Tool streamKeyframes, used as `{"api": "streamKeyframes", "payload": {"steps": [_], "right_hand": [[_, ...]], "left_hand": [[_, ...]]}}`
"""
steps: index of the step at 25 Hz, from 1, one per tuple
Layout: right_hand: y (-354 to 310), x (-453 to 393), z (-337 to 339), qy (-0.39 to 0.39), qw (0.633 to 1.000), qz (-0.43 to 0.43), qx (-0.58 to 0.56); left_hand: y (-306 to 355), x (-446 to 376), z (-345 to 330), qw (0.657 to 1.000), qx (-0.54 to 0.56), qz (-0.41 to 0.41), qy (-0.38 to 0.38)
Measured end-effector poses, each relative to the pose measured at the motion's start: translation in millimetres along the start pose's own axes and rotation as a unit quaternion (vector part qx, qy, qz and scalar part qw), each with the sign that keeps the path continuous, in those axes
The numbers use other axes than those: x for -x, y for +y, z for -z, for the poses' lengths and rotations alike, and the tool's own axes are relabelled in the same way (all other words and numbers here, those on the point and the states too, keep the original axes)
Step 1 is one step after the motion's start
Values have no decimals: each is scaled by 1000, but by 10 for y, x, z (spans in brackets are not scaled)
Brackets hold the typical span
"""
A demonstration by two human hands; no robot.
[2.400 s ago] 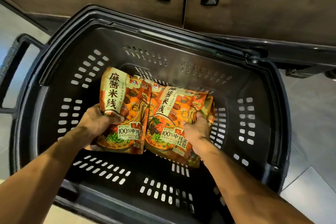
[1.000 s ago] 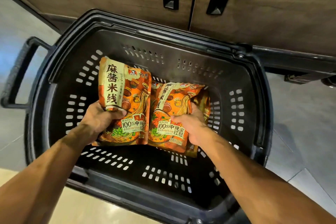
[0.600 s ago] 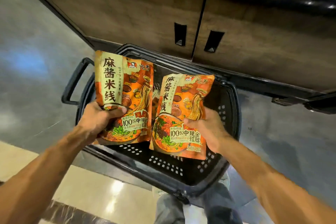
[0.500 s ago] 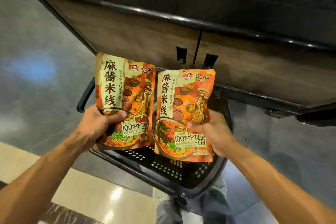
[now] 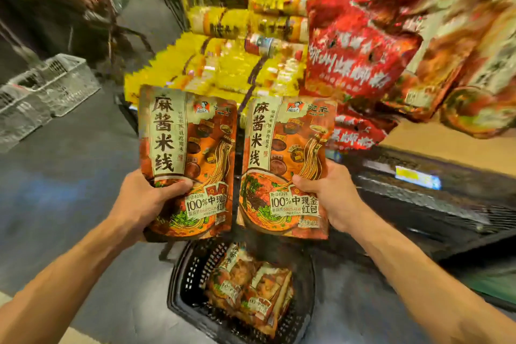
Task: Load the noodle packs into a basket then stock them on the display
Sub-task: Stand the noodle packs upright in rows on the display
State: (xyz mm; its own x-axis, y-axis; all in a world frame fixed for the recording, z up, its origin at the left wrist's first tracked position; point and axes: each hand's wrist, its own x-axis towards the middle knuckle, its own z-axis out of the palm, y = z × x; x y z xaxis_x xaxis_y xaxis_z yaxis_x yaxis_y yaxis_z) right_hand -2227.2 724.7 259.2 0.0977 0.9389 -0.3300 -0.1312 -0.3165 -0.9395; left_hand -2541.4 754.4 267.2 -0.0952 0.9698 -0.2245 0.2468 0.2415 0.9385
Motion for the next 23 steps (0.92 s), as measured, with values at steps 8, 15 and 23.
{"api": "streamKeyframes", "payload": {"steps": [8, 15, 23], "right_hand": [[-2114, 1154, 245, 63, 992, 108, -30], [-2678, 1979, 1277, 173, 968, 176, -41], [-2612, 2347, 2733, 241, 939, 236, -68]], "left_hand": [[2056, 770, 117, 992, 56, -114, -11], [2934, 1256, -701, 977, 77, -183, -81], [3252, 1583, -2186, 967, 106, -172, -154]]}}
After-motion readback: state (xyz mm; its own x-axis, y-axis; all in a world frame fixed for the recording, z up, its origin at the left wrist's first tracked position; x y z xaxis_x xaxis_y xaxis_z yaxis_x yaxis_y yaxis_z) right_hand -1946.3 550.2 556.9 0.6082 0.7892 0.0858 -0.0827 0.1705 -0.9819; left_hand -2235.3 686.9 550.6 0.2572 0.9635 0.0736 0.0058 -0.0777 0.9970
